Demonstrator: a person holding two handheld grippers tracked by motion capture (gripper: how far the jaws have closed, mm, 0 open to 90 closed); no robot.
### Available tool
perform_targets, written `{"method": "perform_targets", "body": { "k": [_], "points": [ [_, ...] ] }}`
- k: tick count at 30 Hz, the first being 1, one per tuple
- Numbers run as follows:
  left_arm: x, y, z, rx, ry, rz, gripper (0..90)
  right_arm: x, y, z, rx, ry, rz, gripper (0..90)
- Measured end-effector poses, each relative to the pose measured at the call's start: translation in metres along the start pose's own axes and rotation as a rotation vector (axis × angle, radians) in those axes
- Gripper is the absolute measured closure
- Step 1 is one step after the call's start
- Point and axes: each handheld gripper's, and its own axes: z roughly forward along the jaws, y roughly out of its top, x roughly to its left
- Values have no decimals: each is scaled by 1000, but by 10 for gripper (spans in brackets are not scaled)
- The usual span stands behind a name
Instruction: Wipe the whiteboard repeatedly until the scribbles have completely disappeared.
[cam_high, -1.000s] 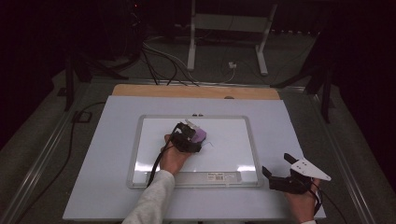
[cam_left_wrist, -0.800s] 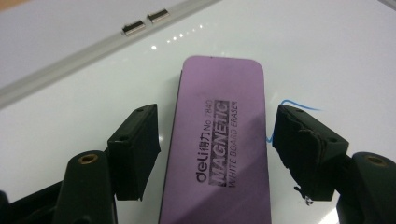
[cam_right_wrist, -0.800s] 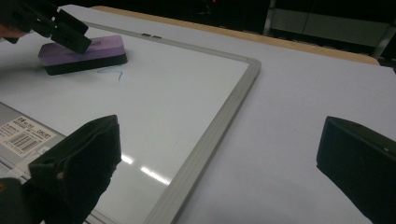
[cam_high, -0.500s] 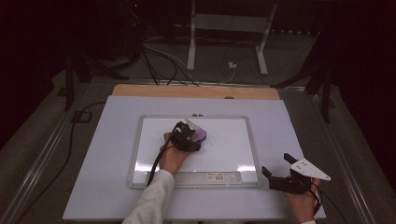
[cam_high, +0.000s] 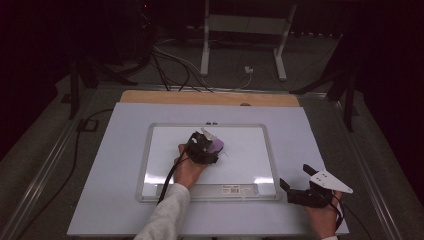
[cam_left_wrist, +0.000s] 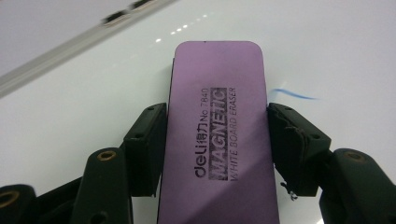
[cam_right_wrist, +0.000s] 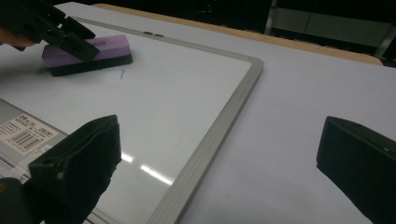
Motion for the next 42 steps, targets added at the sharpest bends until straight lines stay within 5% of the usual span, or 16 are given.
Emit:
{"method": "perform_targets", "body": {
  "k": [6, 10, 13, 15, 28, 30, 33, 39, 42],
  "points": [
    [-3, 2, 1, 1, -1, 20, 419, 0, 0, -1, -1, 0, 2, 0],
    [7, 5, 4, 9, 72, -25, 419, -1, 0, -2, -1, -3, 6, 0],
    [11, 5, 5, 12, 84, -59, 420, -1, 0, -2, -3, -3, 8, 0],
    [7, 6, 4, 14, 103, -40, 420, -1, 0, -2, -2, -3, 8, 0],
    [-34, 12, 6, 7, 6, 39, 420, 0, 0, -1, -1, -2, 3, 0],
    [-38, 12, 6, 8, 22, 69, 420, -1, 0, -1, -1, -1, 4, 0],
    [-31, 12, 7, 11, 25, 52, 420, 0, 0, -2, -3, -1, 5, 0],
    [-10, 12, 6, 33, 121, 9, 420, -2, -1, -3, -4, -4, 8, 0],
    [-4, 12, 6, 36, 121, -16, 420, -2, 0, -2, -3, -3, 7, 0]
  ]
}}
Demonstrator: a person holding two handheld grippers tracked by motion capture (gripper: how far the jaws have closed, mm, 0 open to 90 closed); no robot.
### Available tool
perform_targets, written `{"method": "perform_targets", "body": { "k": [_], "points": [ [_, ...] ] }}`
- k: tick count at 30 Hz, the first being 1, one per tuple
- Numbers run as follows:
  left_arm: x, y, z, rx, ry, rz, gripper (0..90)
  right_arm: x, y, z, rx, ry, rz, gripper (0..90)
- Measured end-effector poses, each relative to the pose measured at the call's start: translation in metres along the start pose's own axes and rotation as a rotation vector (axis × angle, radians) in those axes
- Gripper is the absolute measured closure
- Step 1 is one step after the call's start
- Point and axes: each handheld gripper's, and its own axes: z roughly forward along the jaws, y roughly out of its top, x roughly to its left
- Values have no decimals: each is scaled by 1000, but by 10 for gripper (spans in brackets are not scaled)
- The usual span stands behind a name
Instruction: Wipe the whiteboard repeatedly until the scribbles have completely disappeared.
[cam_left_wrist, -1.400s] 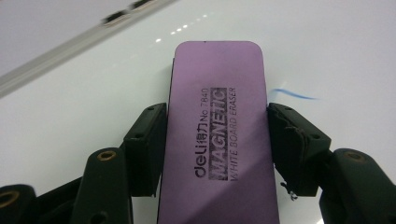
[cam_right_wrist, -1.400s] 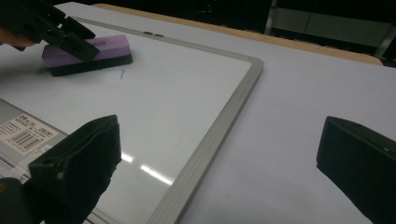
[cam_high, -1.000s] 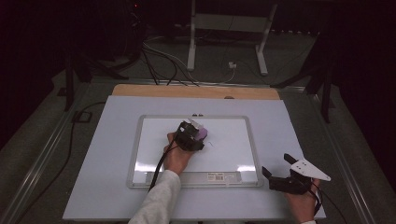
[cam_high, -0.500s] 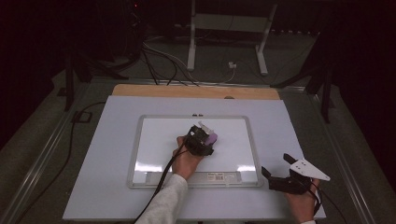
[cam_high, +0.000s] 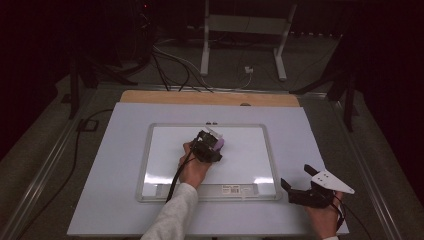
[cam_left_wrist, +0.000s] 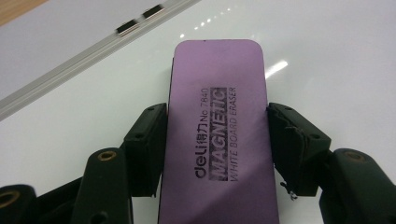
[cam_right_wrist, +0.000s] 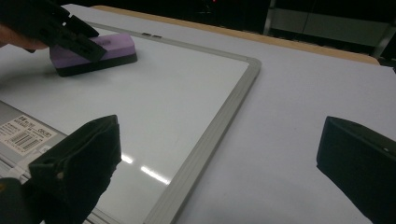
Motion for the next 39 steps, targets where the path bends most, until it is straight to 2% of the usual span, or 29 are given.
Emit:
{"method": "perform_targets", "body": {
  "k": [3, 8, 18, 22, 24, 27, 33, 39],
  "points": [
    [-4, 1, 0, 4, 16, 16, 420, 1, 0, 1, 2, 2, -1, 0],
    [-14, 3, 0, -6, -30, 19, 420, 1, 0, 1, 2, 4, -6, 0],
    [-42, 1, -6, -25, -112, 96, 419, 1, 0, 1, 4, 2, -5, 0],
    [-44, 1, -7, -26, -126, 111, 419, 1, 0, 1, 5, 1, -2, 0],
    [-44, 1, -6, -28, -126, 115, 419, 1, 0, 1, 5, 0, -3, 0],
    [-42, 2, -5, -35, -86, 122, 419, 1, 0, 1, 5, -1, -2, 0],
    [-25, 3, 0, -25, -49, 61, 419, 0, 0, -1, 0, -2, -1, 0],
    [-1, 1, 2, -10, -12, -5, 419, -1, 0, -1, 0, -3, 1, 0]
  ]
}}
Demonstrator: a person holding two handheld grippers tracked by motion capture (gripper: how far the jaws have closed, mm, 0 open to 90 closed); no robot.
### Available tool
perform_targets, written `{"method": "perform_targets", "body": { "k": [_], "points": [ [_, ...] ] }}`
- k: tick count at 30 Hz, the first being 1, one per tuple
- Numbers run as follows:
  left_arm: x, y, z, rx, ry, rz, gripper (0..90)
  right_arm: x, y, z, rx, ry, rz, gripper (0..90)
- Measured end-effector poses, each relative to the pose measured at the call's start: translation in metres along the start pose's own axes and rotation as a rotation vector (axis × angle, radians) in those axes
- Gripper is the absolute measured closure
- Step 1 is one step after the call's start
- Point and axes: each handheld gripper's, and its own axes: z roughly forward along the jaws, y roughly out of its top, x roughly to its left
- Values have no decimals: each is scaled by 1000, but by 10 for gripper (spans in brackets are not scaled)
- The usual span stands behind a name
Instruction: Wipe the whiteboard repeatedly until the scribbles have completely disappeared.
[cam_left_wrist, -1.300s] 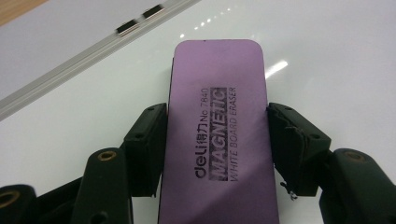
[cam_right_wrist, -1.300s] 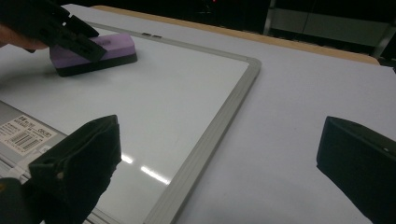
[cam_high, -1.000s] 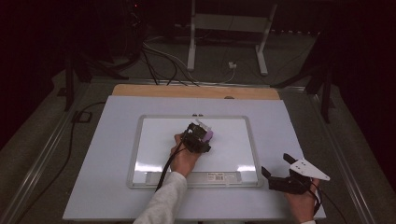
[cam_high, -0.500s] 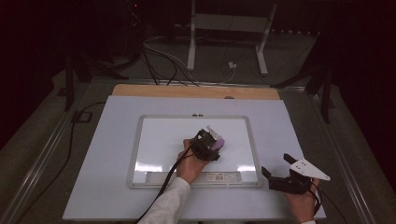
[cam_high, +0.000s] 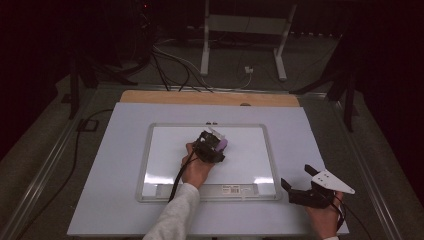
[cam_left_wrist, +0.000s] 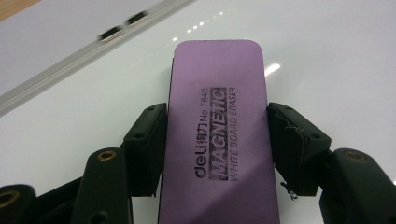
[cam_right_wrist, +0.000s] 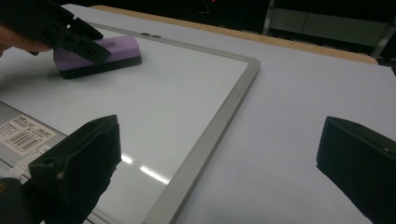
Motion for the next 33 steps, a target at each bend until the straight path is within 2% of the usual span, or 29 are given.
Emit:
{"method": "perform_targets", "body": {
  "k": [11, 15, 22, 33],
  "points": [
    [36, -13, -4, 14, 79, -105, 419, 0, 0, 0, 1, 0, -1, 0],
    [43, -16, -7, 22, 111, -118, 419, 0, 0, 0, 1, 0, 1, 0],
    [57, -22, -20, -7, 105, -159, 419, 0, 0, 1, 1, -1, 1, 0],
    [66, -27, -40, -59, 80, -201, 419, 0, 0, 1, 0, -2, 1, 0]
  ]
}}
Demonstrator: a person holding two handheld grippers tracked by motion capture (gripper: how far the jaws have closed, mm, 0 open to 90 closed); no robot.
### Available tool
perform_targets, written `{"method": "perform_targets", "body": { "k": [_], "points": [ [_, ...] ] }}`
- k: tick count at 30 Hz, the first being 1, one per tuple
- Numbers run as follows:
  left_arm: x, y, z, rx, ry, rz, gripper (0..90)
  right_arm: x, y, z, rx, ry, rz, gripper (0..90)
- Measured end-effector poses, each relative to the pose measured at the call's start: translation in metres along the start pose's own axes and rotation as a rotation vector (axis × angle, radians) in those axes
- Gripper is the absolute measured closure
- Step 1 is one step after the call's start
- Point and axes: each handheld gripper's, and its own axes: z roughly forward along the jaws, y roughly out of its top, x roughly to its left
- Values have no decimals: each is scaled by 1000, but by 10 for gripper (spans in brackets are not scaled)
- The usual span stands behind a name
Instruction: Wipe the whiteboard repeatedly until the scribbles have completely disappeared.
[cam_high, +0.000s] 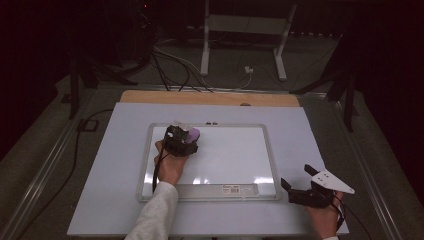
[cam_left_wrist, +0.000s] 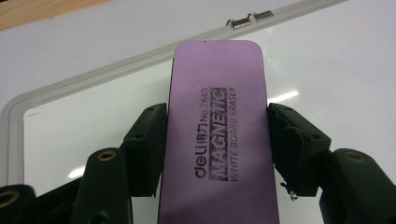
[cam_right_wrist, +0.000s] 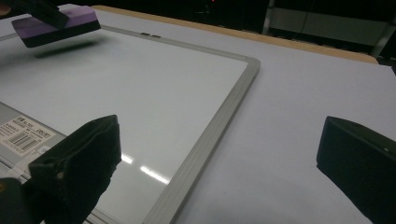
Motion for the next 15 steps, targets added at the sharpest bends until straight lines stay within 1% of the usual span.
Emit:
{"method": "perform_targets", "body": {
  "k": [5, 15],
  "points": [
    [3, -3, -7, -18, -14, -19, 418, -1, 0, 0, 2, -1, 2, 0],
    [8, -6, -21, -40, -21, -31, 418, 0, 0, 0, 3, -3, 0, 0]
  ]
}}
